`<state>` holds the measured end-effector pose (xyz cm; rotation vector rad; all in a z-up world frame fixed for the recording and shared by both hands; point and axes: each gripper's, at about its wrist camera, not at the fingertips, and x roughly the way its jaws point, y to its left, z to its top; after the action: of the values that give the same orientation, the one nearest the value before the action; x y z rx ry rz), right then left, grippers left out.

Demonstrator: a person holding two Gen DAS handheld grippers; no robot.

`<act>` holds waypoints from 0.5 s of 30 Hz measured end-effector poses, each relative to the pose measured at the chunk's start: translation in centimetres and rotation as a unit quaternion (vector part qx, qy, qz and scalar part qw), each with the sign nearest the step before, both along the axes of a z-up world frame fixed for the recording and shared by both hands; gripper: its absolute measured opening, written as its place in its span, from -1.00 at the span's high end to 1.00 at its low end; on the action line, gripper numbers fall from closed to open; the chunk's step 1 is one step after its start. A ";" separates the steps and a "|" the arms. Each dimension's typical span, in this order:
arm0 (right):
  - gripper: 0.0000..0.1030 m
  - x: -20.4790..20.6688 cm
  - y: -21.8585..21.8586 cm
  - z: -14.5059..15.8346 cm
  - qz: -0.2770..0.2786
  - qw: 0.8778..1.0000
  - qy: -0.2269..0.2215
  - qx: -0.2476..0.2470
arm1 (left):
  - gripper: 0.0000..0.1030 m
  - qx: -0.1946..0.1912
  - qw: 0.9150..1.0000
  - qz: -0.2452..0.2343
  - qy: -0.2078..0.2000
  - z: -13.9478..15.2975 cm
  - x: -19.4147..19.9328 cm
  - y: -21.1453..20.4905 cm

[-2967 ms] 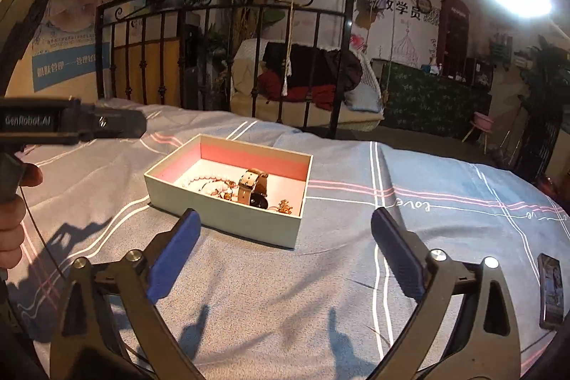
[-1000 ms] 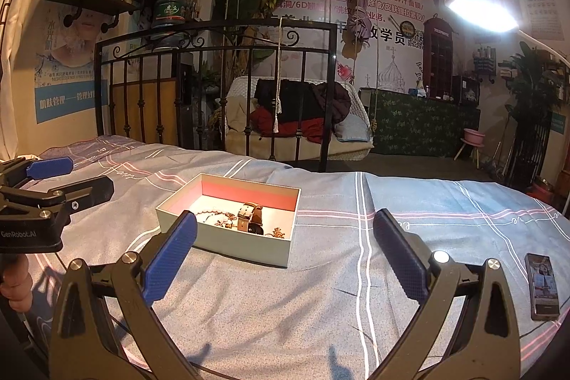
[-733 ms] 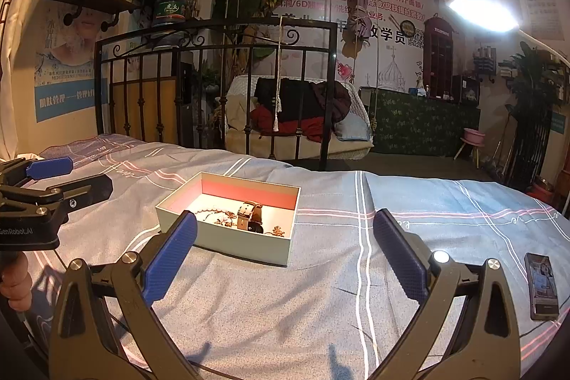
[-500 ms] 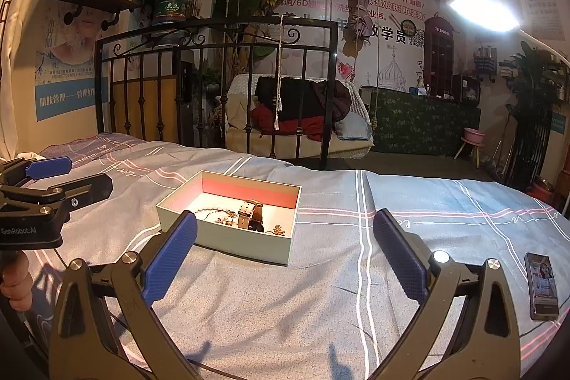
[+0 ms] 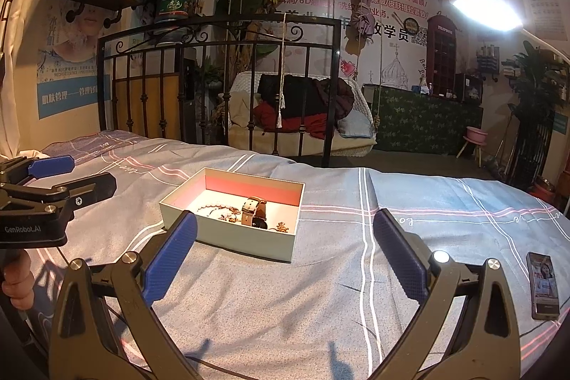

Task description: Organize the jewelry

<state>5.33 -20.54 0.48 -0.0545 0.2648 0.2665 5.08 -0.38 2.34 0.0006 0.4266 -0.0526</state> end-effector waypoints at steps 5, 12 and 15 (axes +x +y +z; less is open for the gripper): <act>-0.89 -0.1 0.1 -0.1 0.002 1.000 0.001 -0.002 | -0.87 0.000 1.000 0.002 0.000 0.0 0.1 0.1; -0.89 -0.1 0.2 -0.2 0.003 1.000 0.003 -0.003 | -0.87 0.002 1.000 -0.003 0.002 -0.1 0.2 -0.1; -0.89 -0.1 0.1 -0.2 0.003 1.000 0.006 -0.003 | -0.87 -0.004 1.000 -0.002 -0.003 -0.1 0.0 -0.1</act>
<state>5.26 -20.40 0.30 -0.0599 0.2766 0.2721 5.09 -0.46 2.24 -0.0053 0.4202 -0.0589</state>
